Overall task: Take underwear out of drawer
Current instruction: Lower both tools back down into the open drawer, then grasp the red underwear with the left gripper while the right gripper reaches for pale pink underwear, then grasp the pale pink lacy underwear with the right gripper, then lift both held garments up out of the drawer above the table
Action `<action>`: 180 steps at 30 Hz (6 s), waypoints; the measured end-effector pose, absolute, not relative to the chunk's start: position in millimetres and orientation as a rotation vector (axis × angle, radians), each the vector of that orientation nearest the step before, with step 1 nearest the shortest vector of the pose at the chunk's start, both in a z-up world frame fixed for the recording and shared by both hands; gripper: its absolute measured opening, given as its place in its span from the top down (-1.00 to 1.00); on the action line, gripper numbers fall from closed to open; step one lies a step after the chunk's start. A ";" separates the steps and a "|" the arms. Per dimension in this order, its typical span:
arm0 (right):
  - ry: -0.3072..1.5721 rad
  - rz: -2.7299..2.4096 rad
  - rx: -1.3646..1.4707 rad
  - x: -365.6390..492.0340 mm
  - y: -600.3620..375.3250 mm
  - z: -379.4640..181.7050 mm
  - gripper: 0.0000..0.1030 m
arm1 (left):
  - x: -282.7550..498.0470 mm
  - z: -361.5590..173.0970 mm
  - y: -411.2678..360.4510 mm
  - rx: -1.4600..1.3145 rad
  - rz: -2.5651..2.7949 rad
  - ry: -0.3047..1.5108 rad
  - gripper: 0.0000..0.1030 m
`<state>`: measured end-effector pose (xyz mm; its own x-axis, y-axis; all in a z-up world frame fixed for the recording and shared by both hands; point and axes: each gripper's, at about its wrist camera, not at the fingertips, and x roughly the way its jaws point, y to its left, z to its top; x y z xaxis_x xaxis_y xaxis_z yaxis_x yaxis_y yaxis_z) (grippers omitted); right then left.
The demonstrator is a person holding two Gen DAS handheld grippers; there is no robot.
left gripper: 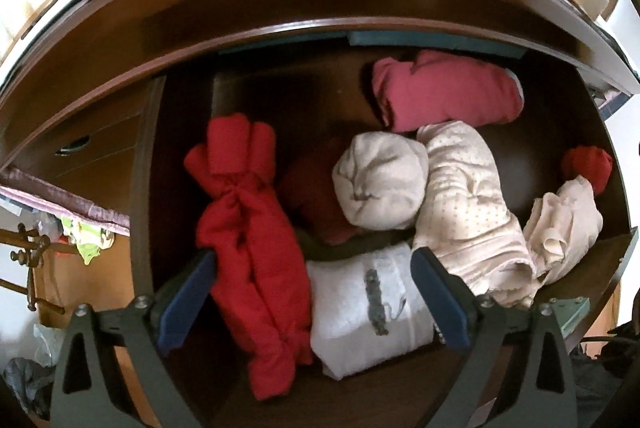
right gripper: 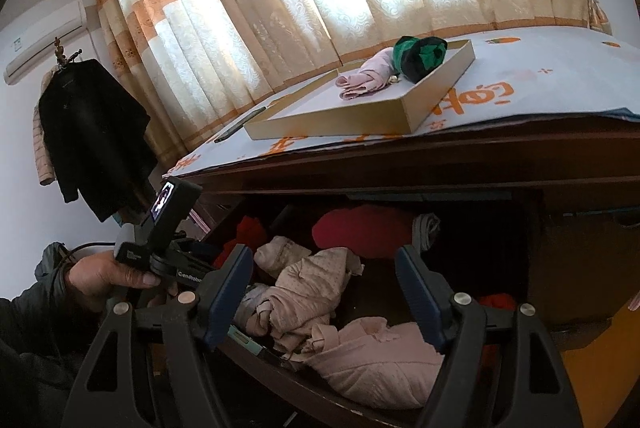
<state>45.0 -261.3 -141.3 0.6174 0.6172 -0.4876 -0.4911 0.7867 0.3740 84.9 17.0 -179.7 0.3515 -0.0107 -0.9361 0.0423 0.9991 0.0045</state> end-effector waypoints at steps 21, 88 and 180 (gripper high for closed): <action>0.653 0.637 0.191 42.7 -253.8 -150.1 -0.48 | 93.4 -183.0 15.6 0.065 -0.041 1.205 -0.64; 1.357 0.946 -0.640 91.5 -179.9 -227.1 -0.47 | 99.2 -201.2 6.4 0.233 -0.178 1.201 -0.19; 0.856 0.773 0.112 47.4 -247.0 -175.3 0.35 | 73.7 -214.3 40.0 0.068 -0.105 1.108 0.30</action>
<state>47.4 -247.0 -175.3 0.4062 0.6541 -0.6381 -0.5683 0.7277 0.3841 73.7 40.0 -214.3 0.4424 -0.0504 -0.8954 0.1180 0.9930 0.0024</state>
